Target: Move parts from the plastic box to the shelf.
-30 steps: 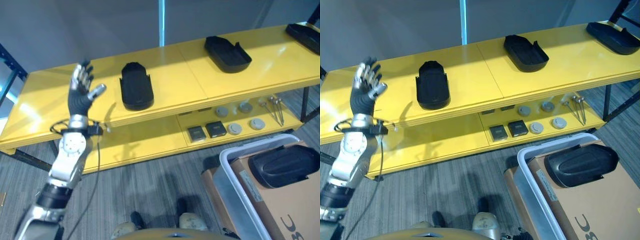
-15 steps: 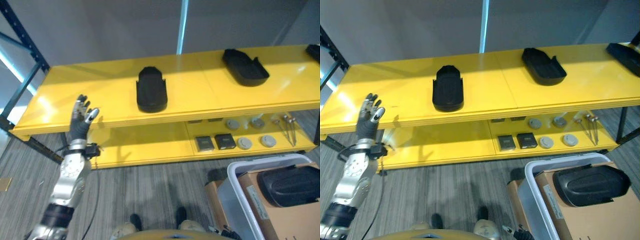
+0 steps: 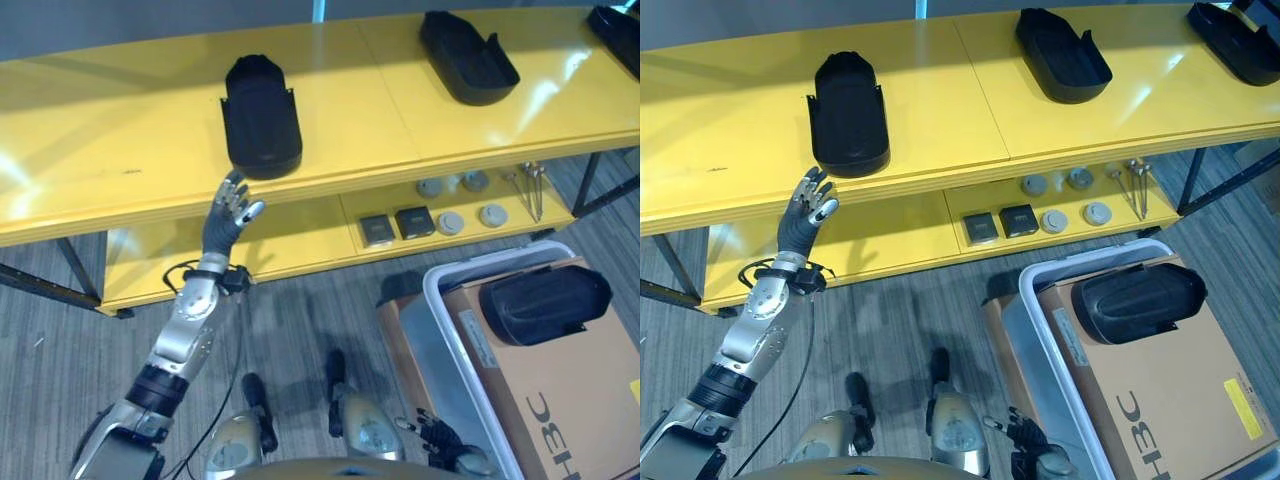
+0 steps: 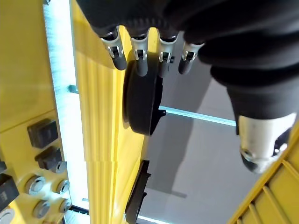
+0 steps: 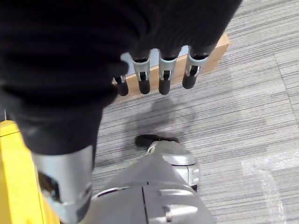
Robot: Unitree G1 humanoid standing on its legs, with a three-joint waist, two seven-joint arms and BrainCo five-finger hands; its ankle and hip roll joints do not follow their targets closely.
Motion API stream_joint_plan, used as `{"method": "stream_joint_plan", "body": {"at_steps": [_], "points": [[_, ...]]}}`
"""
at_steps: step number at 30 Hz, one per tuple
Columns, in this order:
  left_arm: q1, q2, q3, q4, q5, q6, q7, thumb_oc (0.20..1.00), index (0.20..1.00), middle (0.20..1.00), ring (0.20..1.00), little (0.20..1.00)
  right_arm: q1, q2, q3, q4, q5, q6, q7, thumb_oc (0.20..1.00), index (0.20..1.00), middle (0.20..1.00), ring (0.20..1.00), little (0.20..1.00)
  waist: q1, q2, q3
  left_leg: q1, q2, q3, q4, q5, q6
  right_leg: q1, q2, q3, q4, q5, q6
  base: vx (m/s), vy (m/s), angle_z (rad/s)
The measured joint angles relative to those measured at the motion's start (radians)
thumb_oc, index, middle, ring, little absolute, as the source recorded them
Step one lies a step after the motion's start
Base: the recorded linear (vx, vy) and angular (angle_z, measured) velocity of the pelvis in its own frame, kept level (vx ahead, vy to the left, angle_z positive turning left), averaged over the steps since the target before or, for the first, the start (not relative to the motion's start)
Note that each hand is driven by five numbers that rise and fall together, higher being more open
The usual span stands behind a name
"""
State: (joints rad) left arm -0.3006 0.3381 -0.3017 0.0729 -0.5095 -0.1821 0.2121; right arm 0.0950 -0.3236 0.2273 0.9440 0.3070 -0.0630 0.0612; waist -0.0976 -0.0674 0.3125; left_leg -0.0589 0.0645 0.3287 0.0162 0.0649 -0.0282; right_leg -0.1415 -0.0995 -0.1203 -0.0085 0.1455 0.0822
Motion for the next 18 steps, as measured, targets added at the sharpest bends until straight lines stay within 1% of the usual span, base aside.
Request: {"method": "stream_joint_plan", "body": {"at_steps": [1,4,5,7,8,9,10,15,18], "points": [[-0.04,-0.003,-0.019,0.026,0.0,-0.004,-0.002,1.0,1.0,1.0,1.0,1.0,-0.006,0.0,0.005,-0.009,0.0,0.003,-0.003,1.0,1.0,1.0,1.0,1.0,-0.001,-0.005,0.017,-0.013,0.008,-0.001,0.006,0.003,-0.005,-0.009,0.008,-0.001,-0.001,0.002,-0.003,-0.07,-0.072,-0.03],[-0.102,-0.003,-0.026,0.027,0.0,-0.012,0.0,1.0,1.0,1.0,1.0,1.0,-0.026,0.001,0.009,-0.016,0.0,0.015,-0.006,1.0,1.0,1.0,1.0,1.0,-0.018,-0.017,0.044,-0.046,0.016,0.0,0.02,0.01,-0.005,-0.036,0.016,0.0,-0.002,0.009,-0.011,-0.07,-0.052,-0.03],[-0.142,-0.003,-0.037,0.027,0.0,-0.014,0.0,1.0,1.0,1.0,1.0,1.0,-0.028,0.001,0.011,-0.013,0.0,0.016,-0.006,1.0,1.0,1.0,1.0,1.0,-0.021,-0.018,0.065,-0.048,0.019,0.0,0.022,0.01,-0.006,-0.036,0.019,0.001,-0.005,0.011,-0.014,-0.06,-0.022,-0.02],[-0.167,-0.003,-0.054,0.026,0.0,-0.017,0.002,1.0,1.0,1.0,1.0,1.0,-0.028,-0.001,0.023,-0.012,0.0,0.016,-0.006,1.0,1.0,1.0,1.0,1.0,-0.022,-0.017,0.075,-0.051,0.02,0.0,0.024,0.009,-0.007,-0.038,0.021,0.001,-0.007,0.011,-0.015,-0.05,-0.011,-0.02],[-0.182,-0.004,-0.066,0.026,0.001,-0.017,0.004,0.812,0.812,0.812,0.812,0.812,-0.03,-0.001,0.034,-0.015,0.0,0.015,-0.006,1.0,1.0,1.0,1.0,1.0,-0.027,-0.017,0.083,-0.052,0.02,0.0,0.024,0.009,-0.007,-0.038,0.021,0.001,-0.009,0.012,-0.015,-0.05,-0.009,-0.01],[-0.184,-0.004,-0.068,0.026,0.001,-0.017,0.005,0.351,0.351,0.351,0.351,0.351,-0.032,0.0,0.038,-0.015,0.0,0.014,-0.006,1.0,1.0,1.0,1.0,1.0,-0.031,-0.017,0.085,-0.054,0.02,0.0,0.024,0.009,-0.008,-0.039,0.021,0.001,-0.01,0.012,-0.015,-0.05,-0.006,0.0],[-0.185,-0.004,-0.072,0.027,0.001,-0.017,0.007,0.2,0.2,0.2,0.2,0.2,-0.032,0.0,0.044,-0.018,0.0,0.013,-0.006,1.0,1.0,1.0,1.0,1.0,-0.035,-0.017,0.085,-0.058,0.02,-0.001,0.025,0.009,-0.008,-0.043,0.02,0.001,-0.01,0.012,-0.015,-0.03,0.002,0.0],[-0.199,-0.003,-0.073,0.068,0.001,-0.036,0.045,0.2,0.2,0.2,0.2,0.2,-0.041,-0.001,0.044,-0.024,0.001,0.0,-0.007,1.0,1.0,1.0,1.0,1.0,-0.041,-0.013,0.093,-0.08,0.02,0.002,0.033,0.009,-0.007,-0.064,0.019,0.004,-0.006,0.016,-0.021,0.0,0.0,0.0],[-0.199,-0.004,-0.072,0.067,0.002,-0.038,0.048,0.2,0.2,0.2,0.2,0.2,-0.042,-0.001,0.044,-0.023,0.0,0.0,-0.007,1.0,1.0,1.0,1.0,1.0,-0.04,-0.009,0.096,-0.08,0.02,0.002,0.033,0.009,-0.007,-0.064,0.019,0.004,-0.007,0.017,-0.022,0.0,0.0,0.0]]}}
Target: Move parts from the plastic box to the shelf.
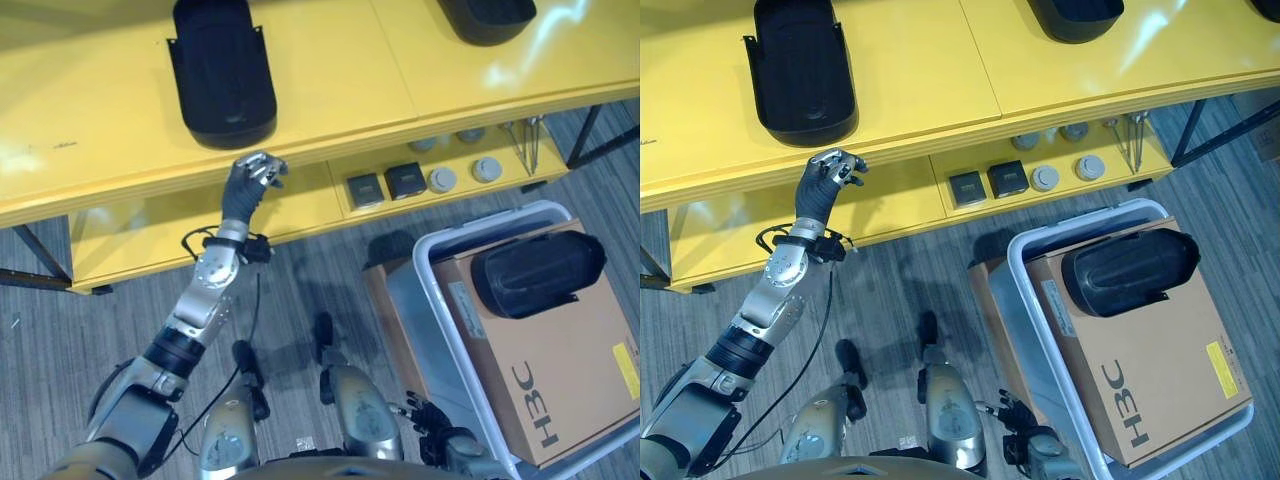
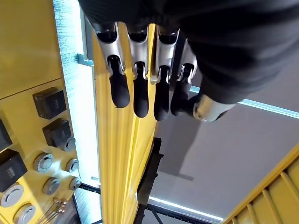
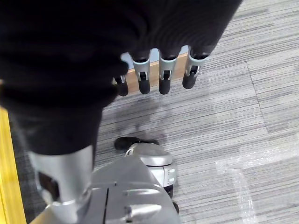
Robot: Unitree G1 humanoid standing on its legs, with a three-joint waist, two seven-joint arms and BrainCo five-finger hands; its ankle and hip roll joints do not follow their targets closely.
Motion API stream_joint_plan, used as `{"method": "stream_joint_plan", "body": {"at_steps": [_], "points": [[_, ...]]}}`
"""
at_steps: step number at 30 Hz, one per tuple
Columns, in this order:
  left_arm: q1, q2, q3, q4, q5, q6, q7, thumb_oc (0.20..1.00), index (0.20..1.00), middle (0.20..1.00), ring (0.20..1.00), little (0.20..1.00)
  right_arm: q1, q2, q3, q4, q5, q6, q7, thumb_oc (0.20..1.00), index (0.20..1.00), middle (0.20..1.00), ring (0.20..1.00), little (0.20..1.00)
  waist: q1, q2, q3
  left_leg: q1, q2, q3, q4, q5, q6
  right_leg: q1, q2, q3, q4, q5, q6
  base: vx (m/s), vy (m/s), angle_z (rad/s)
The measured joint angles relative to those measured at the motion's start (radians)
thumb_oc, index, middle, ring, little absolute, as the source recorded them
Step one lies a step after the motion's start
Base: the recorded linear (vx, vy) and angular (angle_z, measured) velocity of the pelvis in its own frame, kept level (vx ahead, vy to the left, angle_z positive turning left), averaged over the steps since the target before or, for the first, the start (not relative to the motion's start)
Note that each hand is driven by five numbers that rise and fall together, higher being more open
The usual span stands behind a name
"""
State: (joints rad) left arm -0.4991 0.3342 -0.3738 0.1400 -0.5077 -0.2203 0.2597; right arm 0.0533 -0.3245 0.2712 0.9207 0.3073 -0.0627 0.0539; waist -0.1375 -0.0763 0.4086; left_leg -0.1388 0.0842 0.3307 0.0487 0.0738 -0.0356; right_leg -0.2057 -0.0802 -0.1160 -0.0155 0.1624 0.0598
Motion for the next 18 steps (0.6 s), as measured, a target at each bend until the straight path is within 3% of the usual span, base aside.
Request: {"method": "stream_joint_plan", "body": {"at_steps": [6,11,18], "points": [[0.007,0.002,0.022,-0.009,0.001,-0.038,0.035,0.2,0.2,0.2,0.2,0.2,0.0,-0.001,0.0,0.0,0.0,0.0,-0.001,1.0,1.0,1.0,1.0,1.0,0.019,0.007,0.004,0.006,0.0,0.0,0.0,0.002,0.001,0.009,-0.001,-0.001,-0.004,0.005,-0.004,0.0,0.0,0.0],[0.072,0.009,0.023,-0.126,0.017,-0.043,0.034,0.2,0.2,0.2,0.2,0.2,-0.01,-0.007,-0.002,0.002,0.0,0.0,-0.01,1.0,1.0,1.0,1.0,1.0,0.031,0.02,0.01,0.053,-0.005,-0.001,-0.036,0.004,-0.004,0.051,-0.001,-0.004,-0.026,0.007,-0.002,0.02,0.017,0.01],[0.072,0.01,0.028,-0.127,0.022,-0.046,0.04,0.2,0.2,0.2,0.2,0.2,-0.027,-0.007,-0.001,-0.002,-0.001,0.005,-0.01,1.0,1.0,1.0,1.0,1.0,0.029,0.022,0.008,0.07,-0.005,-0.002,-0.035,0.011,-0.004,0.075,0.0,-0.005,-0.038,0.012,-0.003,0.04,0.009,0.0]]}}
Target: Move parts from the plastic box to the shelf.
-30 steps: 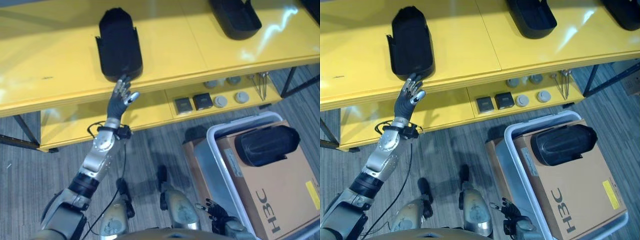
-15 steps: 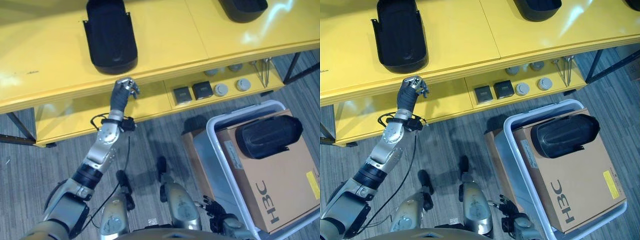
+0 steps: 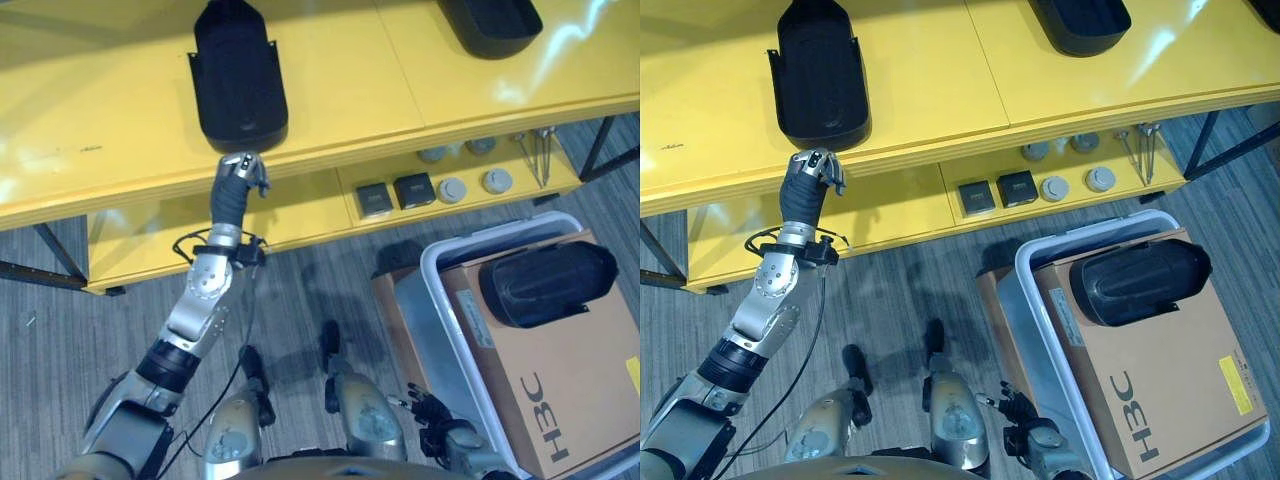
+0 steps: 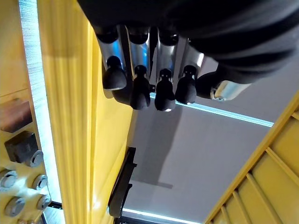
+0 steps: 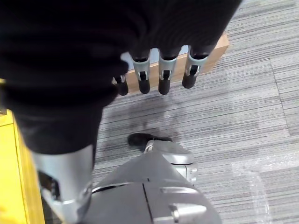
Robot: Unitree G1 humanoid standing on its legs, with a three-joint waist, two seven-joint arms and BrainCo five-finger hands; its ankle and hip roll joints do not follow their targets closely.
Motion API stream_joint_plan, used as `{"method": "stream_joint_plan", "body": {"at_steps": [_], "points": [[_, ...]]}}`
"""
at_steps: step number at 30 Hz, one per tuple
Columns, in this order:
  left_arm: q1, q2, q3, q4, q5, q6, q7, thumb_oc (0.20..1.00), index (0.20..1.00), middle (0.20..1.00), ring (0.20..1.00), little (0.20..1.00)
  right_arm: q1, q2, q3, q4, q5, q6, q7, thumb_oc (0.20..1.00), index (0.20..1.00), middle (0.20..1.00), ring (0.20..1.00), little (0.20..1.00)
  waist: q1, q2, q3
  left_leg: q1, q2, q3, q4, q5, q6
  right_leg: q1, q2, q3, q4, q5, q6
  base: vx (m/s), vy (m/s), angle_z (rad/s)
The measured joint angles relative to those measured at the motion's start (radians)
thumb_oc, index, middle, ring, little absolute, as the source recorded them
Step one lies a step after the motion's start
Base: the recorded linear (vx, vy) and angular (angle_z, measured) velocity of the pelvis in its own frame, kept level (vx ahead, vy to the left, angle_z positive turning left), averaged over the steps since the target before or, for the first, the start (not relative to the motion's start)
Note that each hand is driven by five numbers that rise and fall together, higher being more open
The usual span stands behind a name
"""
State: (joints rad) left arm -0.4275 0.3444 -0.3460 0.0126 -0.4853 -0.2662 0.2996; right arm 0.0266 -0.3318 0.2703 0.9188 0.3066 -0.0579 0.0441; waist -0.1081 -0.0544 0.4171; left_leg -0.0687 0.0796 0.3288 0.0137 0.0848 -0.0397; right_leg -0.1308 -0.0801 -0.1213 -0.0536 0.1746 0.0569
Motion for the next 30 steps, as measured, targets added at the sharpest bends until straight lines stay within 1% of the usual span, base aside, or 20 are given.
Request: {"method": "stream_joint_plan", "body": {"at_steps": [4,6,9,10,13,15,16,19,23,26,28,30], "points": [[-0.012,0.0,0.0,0.022,0.0,0.003,0.024,0.2,0.2,0.2,0.2,0.2,0.0,0.0,0.001,0.001,0.0,0.004,0.0,1.0,1.0,1.0,1.0,1.0,-0.004,0.001,-0.001,0.005,0.0,0.0,0.001,0.0,0.0,0.006,0.0,0.0,-0.001,0.001,0.0,0.0,0.0,0.0],[-0.031,0.0,0.001,0.073,0.0,0.005,0.044,0.2,0.2,0.2,0.2,0.2,0.0,0.0,0.001,0.001,0.0,0.009,0.0,1.0,1.0,1.0,1.0,1.0,-0.007,0.001,-0.001,0.005,0.0,0.0,0.001,-0.001,-0.002,0.006,0.0,0.0,0.0,0.002,0.001,0.03,-0.007,0.0],[-0.095,0.001,0.003,0.245,0.014,0.008,0.069,0.2,0.2,0.2,0.2,0.2,0.0,0.0,0.003,0.001,-0.001,0.017,0.003,1.0,1.0,1.0,1.0,1.0,-0.027,-0.001,-0.004,0.005,0.001,0.002,0.003,-0.004,-0.005,0.005,0.001,0.002,0.0,0.004,0.004,0.04,-0.024,-0.01],[-0.102,0.0,0.009,0.264,0.017,0.008,0.07,0.2,0.2,0.2,0.2,0.2,0.0,0.0,0.004,0.001,-0.001,0.018,0.003,1.0,1.0,1.0,1.0,1.0,-0.03,-0.003,-0.005,0.005,0.001,0.002,0.003,-0.003,-0.005,0.005,0.001,0.002,0.001,0.004,0.004,0.02,-0.023,-0.05],[-0.126,0.0,0.028,0.306,0.018,0.007,0.083,0.2,0.2,0.2,0.2,0.2,0.001,0.001,0.042,0.002,-0.001,0.019,0.013,1.0,1.0,1.0,1.0,1.0,-0.056,-0.035,-0.036,0.005,0.005,0.007,0.004,-0.004,-0.006,0.001,0.006,0.007,0.0,0.005,0.004,0.04,-0.014,-0.05],[-0.18,0.0,0.029,0.41,0.017,-0.004,0.086,0.2,0.2,0.2,0.2,0.2,0.0,0.004,0.044,0.003,-0.001,0.018,0.018,1.0,1.0,1.0,1.0,1.0,-0.056,-0.05,-0.049,0.005,0.008,0.018,0.006,-0.004,-0.006,-0.004,0.007,0.016,0.002,0.005,0.004,0.03,-0.006,-0.14],[-0.183,-0.001,0.029,0.432,0.017,-0.009,0.085,0.2,0.2,0.2,0.2,0.2,-0.001,0.004,0.044,0.004,-0.001,0.018,0.02,1.0,1.0,1.0,1.0,1.0,-0.055,-0.053,-0.051,0.006,0.009,0.026,0.009,-0.005,-0.006,-0.007,0.008,0.024,0.003,0.005,0.005,0.02,-0.001,-0.19],[-0.183,-0.001,0.031,0.429,0.016,-0.021,0.081,0.2,0.2,0.2,0.2,0.2,0.002,0.006,0.045,0.008,-0.008,0.017,0.024,1.0,1.0,1.0,1.0,1.0,-0.06,-0.053,-0.05,0.005,0.01,0.028,0.009,-0.005,-0.006,-0.01,0.01,0.027,0.005,0.006,0.005,0.01,0.0,-0.05],[-0.184,0.0,0.031,0.388,0.018,-0.021,0.087,0.2,0.2,0.2,0.2,0.2,0.002,0.006,0.045,0.011,-0.029,0.016,0.04,1.0,1.0,1.0,1.0,1.0,-0.056,-0.053,-0.05,0.006,0.011,0.028,0.008,-0.004,-0.006,-0.009,0.011,0.027,0.005,0.006,0.005,0.02,0.004,0.0],[-0.183,0.0,0.032,0.403,0.016,-0.018,0.09,0.2,0.2,0.2,0.2,0.2,0.002,0.006,0.045,0.011,-0.03,0.015,0.04,1.0,1.0,1.0,1.0,1.0,-0.057,-0.053,-0.05,0.013,0.011,0.029,0.006,-0.004,-0.006,-0.004,0.011,0.027,0.005,0.006,0.005,0.03,0.008,0.0],[-0.193,0.003,0.033,0.439,0.017,-0.029,0.085,0.2,0.2,0.2,0.2,0.2,0.001,0.006,0.046,0.011,-0.032,0.018,0.041,1.0,1.0,1.0,1.0,1.0,-0.057,-0.052,-0.05,0.018,0.011,0.029,0.005,-0.005,-0.006,0.001,0.012,0.028,0.005,0.006,0.005,0.02,0.007,0.0],[-0.201,0.008,0.033,0.439,0.017,-0.029,0.086,0.2,0.2,0.2,0.2,0.2,0.001,0.006,0.048,0.01,-0.036,0.018,0.041,1.0,1.0,1.0,1.0,1.0,-0.058,-0.052,-0.05,0.018,0.011,0.029,0.005,-0.005,-0.006,0.001,0.011,0.028,0.004,0.005,0.004,0.0,0.0,0.0]]}}
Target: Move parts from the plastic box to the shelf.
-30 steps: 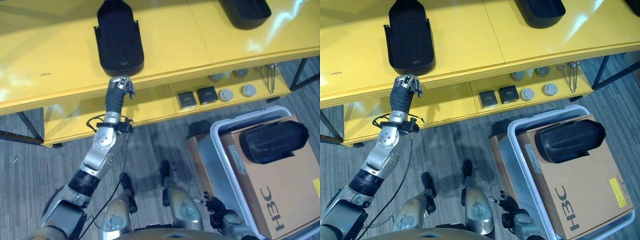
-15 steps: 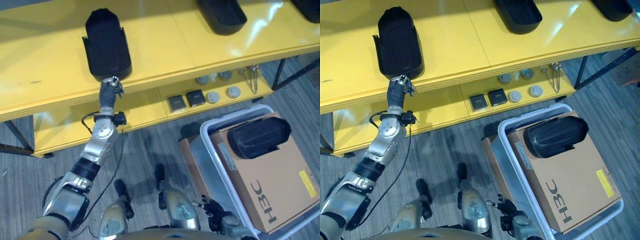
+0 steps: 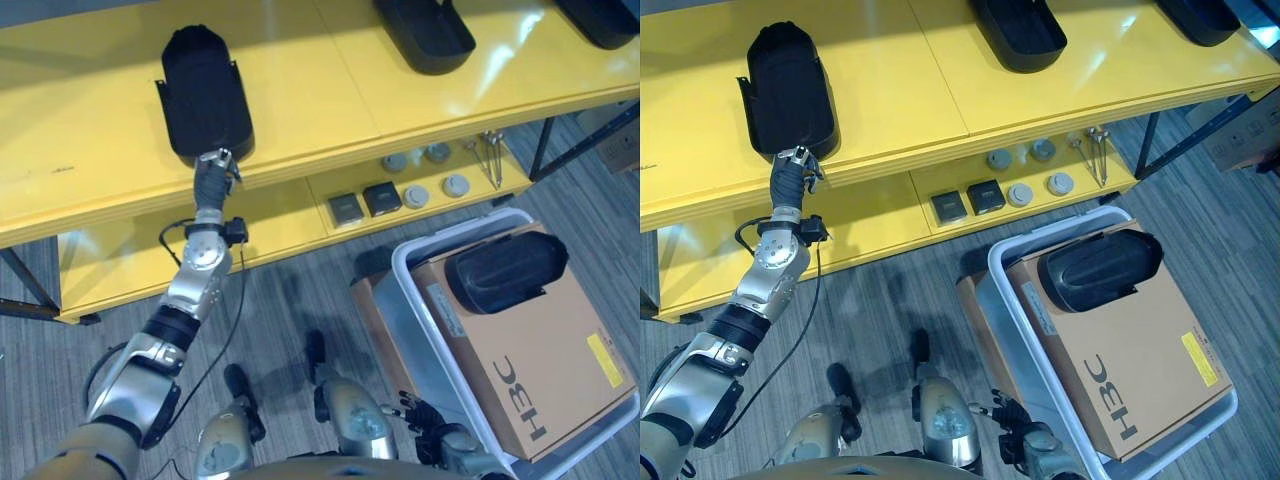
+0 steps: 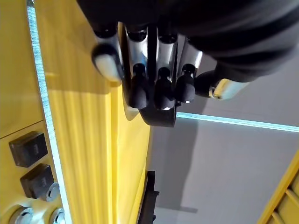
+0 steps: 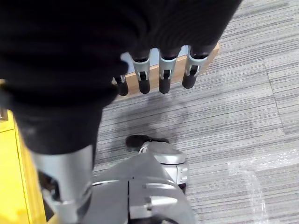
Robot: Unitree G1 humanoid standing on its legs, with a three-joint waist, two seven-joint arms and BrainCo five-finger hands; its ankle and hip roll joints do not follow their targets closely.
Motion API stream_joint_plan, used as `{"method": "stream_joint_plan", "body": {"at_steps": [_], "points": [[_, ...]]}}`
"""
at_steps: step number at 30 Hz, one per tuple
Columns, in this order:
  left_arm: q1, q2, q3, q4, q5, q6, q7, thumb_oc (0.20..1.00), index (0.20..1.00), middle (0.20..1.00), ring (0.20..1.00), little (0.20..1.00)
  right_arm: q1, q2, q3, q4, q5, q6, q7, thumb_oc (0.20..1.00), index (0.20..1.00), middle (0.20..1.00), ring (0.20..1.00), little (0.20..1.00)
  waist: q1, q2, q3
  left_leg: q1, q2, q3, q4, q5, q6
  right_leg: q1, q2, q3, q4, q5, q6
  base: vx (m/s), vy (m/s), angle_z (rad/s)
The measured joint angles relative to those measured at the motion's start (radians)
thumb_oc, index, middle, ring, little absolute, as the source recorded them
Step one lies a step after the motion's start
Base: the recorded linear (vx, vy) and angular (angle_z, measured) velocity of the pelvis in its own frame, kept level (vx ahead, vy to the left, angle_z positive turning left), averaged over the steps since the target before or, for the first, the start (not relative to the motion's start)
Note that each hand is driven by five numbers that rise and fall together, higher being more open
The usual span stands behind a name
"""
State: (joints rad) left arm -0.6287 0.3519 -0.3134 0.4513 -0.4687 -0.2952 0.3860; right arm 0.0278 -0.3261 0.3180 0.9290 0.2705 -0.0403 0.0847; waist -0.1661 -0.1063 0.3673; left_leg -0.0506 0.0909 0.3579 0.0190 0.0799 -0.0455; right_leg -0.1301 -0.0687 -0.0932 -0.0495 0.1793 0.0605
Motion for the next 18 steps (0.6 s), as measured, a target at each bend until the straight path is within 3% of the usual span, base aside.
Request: {"method": "stream_joint_plan", "body": {"at_steps": [7,18], "points": [[-0.084,0.064,0.001,0.011,0.001,0.032,0.026,0.2,0.2,0.2,0.2,0.2,-0.001,-0.008,0.025,0.028,0.0,-0.003,0.002,1.0,1.0,1.0,1.0,1.0,-0.005,0.003,0.002,-0.002,0.001,0.002,-0.001,0.0,0.0,-0.003,0.0,0.001,-0.003,-0.002,-0.002,0.0,0.0,0.0],[-0.18,0.094,0.001,0.161,0.0,0.07,0.021,0.2,0.2,0.2,0.2,0.2,-0.002,-0.016,0.034,0.03,0.0,-0.004,0.02,1.0,1.0,1.0,1.0,1.0,-0.028,0.007,0.005,0.003,0.004,0.012,-0.001,0.005,-0.003,-0.001,0.005,0.008,-0.005,0.005,-0.004,0.02,-0.002,-0.02]]}}
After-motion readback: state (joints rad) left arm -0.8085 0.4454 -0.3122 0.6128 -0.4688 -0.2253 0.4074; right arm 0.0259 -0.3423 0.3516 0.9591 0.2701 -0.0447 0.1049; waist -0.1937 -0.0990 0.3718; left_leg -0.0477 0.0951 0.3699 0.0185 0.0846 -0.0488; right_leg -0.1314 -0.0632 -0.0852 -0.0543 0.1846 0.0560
